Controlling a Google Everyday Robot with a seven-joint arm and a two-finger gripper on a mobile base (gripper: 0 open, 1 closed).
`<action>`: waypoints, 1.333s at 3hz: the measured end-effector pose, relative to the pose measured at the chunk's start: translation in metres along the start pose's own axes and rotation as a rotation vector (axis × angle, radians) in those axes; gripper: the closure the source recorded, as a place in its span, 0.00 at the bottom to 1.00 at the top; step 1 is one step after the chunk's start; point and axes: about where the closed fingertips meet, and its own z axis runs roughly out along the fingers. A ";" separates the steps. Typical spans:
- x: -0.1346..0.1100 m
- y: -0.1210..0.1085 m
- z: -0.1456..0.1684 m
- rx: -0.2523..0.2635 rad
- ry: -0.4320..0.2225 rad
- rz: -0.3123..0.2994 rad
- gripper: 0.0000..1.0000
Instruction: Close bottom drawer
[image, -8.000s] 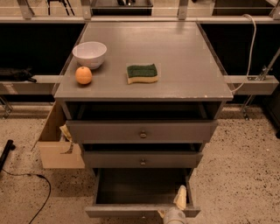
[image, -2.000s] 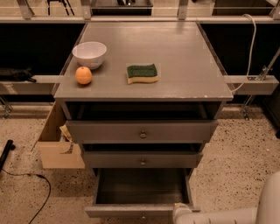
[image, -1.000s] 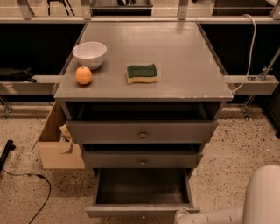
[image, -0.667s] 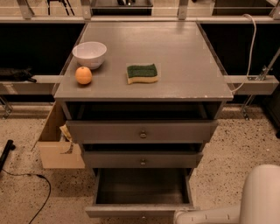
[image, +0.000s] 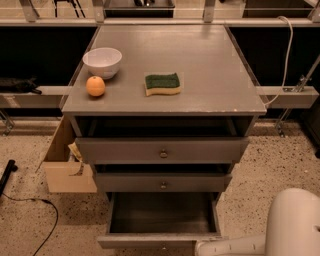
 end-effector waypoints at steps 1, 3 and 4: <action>0.000 0.000 0.000 0.000 0.000 0.000 0.74; 0.000 0.002 0.001 -0.001 0.016 0.006 0.20; 0.000 0.000 0.005 -0.006 0.027 0.006 0.00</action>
Offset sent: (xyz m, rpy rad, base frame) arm 0.0000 0.0000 0.0000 0.0000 0.0000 0.0000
